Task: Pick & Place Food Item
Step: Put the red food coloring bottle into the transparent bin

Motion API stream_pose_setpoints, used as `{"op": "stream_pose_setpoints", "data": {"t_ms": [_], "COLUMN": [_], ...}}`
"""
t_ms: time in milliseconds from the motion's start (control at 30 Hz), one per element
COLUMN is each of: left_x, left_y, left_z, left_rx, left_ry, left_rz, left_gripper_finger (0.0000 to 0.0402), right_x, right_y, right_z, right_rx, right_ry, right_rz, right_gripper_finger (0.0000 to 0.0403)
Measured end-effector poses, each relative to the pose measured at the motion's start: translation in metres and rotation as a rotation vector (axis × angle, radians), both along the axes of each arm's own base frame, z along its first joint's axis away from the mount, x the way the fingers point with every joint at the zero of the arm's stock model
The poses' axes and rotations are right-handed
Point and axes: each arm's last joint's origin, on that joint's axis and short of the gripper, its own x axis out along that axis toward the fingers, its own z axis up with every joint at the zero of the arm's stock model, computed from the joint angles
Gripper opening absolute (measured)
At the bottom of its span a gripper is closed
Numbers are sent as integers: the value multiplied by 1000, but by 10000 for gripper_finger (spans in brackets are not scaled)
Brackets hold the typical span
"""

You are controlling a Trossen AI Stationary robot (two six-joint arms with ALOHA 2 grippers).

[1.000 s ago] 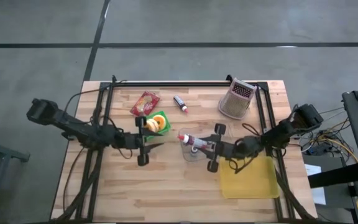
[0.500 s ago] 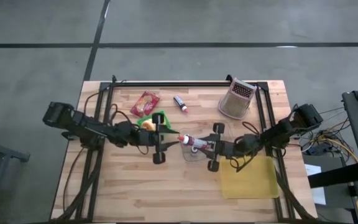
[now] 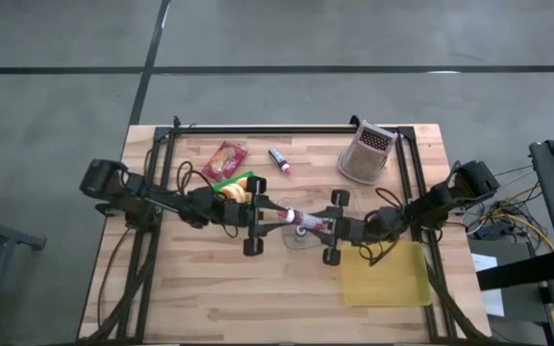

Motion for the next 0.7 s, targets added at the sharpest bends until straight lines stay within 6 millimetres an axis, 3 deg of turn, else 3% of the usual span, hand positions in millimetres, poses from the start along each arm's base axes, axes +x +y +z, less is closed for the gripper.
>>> {"op": "stream_pose_setpoints", "data": {"t_ms": [700], "left_x": [19], "left_y": [5], "left_z": [-14], "left_rx": [-57], "left_ry": [-116], "left_rz": [-67], "left_gripper_finger": [145], "right_x": [-2], "right_y": [0], "right_z": [4], "right_rx": [6], "right_ry": [-45], "right_rz": [11], "right_gripper_finger": [122]}}
